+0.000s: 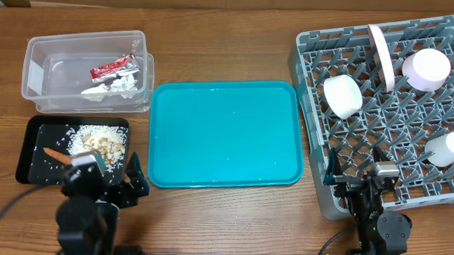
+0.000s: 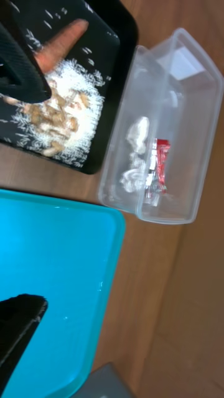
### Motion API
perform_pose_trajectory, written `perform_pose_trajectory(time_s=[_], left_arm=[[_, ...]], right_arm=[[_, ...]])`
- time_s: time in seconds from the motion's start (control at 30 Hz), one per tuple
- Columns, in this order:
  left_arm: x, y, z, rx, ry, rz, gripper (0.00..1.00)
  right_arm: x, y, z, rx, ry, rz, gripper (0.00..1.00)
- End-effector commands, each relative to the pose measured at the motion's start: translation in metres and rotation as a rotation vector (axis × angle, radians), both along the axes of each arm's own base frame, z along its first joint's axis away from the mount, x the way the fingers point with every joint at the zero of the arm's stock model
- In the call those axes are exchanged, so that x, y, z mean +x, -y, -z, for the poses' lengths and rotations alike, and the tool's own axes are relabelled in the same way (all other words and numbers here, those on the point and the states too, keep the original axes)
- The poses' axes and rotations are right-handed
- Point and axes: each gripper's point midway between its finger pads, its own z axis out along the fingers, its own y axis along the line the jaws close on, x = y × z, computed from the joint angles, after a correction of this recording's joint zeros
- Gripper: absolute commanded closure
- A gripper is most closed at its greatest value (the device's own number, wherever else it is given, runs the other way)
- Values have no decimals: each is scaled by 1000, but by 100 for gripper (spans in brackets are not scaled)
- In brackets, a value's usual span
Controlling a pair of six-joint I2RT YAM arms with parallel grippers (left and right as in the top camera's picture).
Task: Sort waste into correct bins and load items into the dishwasher
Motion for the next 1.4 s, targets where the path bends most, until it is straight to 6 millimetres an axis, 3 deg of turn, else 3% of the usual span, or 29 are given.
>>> perform_pose_trajectory(time_s=[0.0, 0.13, 0.37, 0.47, 0.6, 1.37], left_arm=[[4, 2, 22, 37, 43, 27, 0], [18, 12, 30, 75, 160, 99, 0], [35, 19, 17, 206, 374, 160, 0], [39, 20, 22, 233, 423, 167, 0], [39, 18, 54, 152, 302, 153, 0], [40, 19, 53, 143, 307, 155, 0]], right_arm=[[0, 0, 1, -6, 9, -4, 0], [0, 0, 1, -6, 9, -4, 0], [0, 0, 1, -6, 9, -4, 0], [0, 0, 1, -6, 9, -4, 0], [0, 0, 1, -6, 9, -4, 0], [0, 0, 1, -6, 9, -4, 0]])
